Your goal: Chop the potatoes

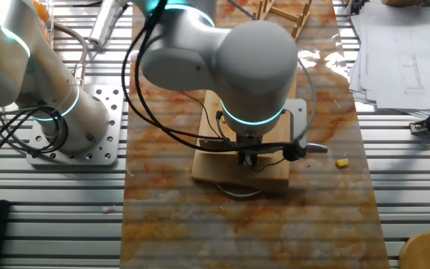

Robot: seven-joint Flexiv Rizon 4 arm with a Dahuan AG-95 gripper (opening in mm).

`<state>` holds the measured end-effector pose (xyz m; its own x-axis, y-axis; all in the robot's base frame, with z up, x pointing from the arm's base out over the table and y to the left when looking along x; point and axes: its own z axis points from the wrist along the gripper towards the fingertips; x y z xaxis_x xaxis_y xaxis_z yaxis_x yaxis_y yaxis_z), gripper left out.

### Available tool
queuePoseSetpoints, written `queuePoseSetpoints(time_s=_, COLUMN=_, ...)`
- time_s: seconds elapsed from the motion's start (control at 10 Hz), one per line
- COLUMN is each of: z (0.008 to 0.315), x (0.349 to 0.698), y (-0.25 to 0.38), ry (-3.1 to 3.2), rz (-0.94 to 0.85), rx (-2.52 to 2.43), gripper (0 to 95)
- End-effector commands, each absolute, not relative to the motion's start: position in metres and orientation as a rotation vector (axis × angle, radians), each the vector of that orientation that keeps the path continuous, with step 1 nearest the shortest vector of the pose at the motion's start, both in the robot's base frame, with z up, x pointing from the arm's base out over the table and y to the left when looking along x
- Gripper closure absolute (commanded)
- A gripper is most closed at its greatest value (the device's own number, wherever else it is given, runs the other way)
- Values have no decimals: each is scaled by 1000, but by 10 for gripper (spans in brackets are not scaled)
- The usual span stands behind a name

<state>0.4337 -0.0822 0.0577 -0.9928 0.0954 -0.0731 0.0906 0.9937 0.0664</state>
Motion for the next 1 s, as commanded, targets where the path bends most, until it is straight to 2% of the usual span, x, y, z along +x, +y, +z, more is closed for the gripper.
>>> queuePoseSetpoints(time_s=0.1, z=83, x=427, y=-64, ry=3077, rz=126, rx=149, gripper=950)
queuePoseSetpoints(time_s=0.2, z=86, x=426, y=-59, ry=3082, rz=85, rx=134, gripper=950)
queuePoseSetpoints(time_s=0.3, z=88, x=426, y=-57, ry=3076, rz=172, rx=96, gripper=950)
queuePoseSetpoints(time_s=0.5, z=89, x=426, y=-52, ry=3085, rz=114, rx=73, gripper=950)
queuePoseSetpoints(time_s=0.7, z=92, x=430, y=-46, ry=3079, rz=175, rx=66, gripper=950)
queuePoseSetpoints(time_s=1.0, z=103, x=452, y=-26, ry=3086, rz=178, rx=128, gripper=950)
